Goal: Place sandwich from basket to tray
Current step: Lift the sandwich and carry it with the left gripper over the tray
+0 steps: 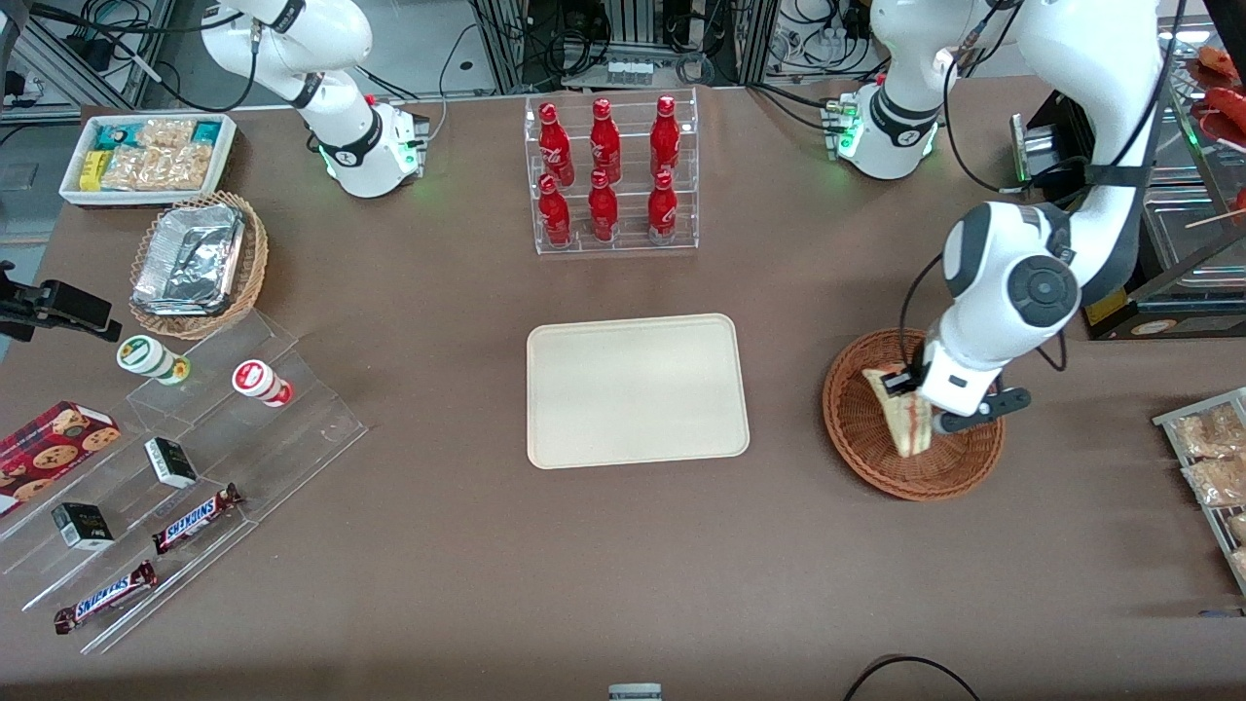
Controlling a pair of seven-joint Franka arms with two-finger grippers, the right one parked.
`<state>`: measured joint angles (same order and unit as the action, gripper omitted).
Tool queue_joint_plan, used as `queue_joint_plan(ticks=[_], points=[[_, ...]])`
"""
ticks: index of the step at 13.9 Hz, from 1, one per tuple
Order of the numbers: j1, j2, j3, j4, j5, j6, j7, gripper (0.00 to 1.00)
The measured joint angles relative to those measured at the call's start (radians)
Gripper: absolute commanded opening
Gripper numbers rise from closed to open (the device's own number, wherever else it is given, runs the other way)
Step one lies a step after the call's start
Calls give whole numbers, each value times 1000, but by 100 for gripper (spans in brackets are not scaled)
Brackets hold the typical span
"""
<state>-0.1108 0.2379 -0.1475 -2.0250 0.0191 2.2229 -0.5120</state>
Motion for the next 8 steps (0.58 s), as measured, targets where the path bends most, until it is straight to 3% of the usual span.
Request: queue_joint_plan(ticks=[8], points=[[-307, 198, -8, 218, -15, -25, -238, 0]])
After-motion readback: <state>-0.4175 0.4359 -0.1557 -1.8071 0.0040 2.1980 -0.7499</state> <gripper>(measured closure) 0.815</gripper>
